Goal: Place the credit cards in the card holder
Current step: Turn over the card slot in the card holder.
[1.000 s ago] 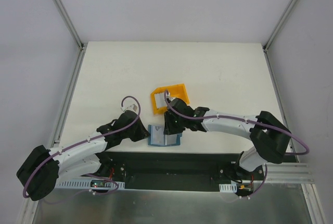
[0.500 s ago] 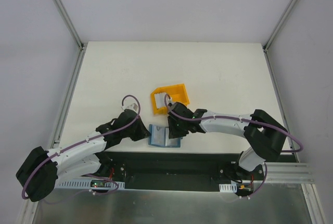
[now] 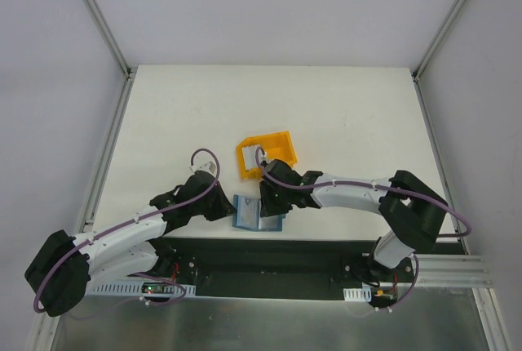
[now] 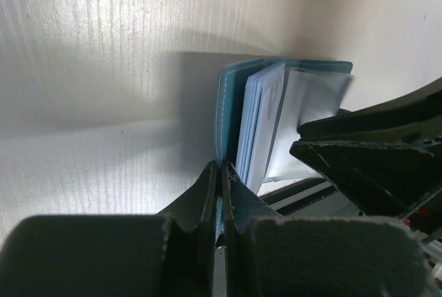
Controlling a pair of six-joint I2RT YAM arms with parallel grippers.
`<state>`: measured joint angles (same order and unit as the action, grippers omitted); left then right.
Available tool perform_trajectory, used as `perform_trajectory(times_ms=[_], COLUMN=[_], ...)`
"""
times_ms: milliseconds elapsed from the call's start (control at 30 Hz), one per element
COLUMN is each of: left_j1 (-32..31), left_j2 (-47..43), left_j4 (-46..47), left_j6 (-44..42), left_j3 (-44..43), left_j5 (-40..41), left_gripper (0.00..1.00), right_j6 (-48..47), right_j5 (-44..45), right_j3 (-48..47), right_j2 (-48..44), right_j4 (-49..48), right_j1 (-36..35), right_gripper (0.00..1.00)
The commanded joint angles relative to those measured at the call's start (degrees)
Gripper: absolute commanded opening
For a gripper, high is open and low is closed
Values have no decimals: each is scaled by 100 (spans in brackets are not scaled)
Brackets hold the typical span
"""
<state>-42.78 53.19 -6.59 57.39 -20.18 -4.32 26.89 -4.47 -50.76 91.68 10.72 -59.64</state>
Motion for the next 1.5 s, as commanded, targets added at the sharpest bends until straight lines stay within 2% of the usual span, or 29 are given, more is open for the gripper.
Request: perform_trajectory(times_ms=[0, 367, 600, 1033, 1467], left_j1=[-37, -37, -46, -37, -46], left_j2=[-81, -125, 191, -98, -133], left_j4=[-44, -53, -62, -71, -79], left_j6=[-140, -263, -465, -166, -87], left_j3=[-196, -530, -794, -311, -170], left_j5=[-43, -306, -561, -280, -254], left_gripper=[0, 0, 0, 0, 0], right_j6=[290, 307, 325, 439, 448], right_j5=[183, 412, 412, 702, 298], right_j3=[31, 66, 189, 356, 330], right_j2=[157, 324, 53, -765, -801], right_j4=[184, 369, 141, -114, -298], right_j1=[-30, -31, -39, -39, -39], right_gripper=[29, 29, 28, 34, 38])
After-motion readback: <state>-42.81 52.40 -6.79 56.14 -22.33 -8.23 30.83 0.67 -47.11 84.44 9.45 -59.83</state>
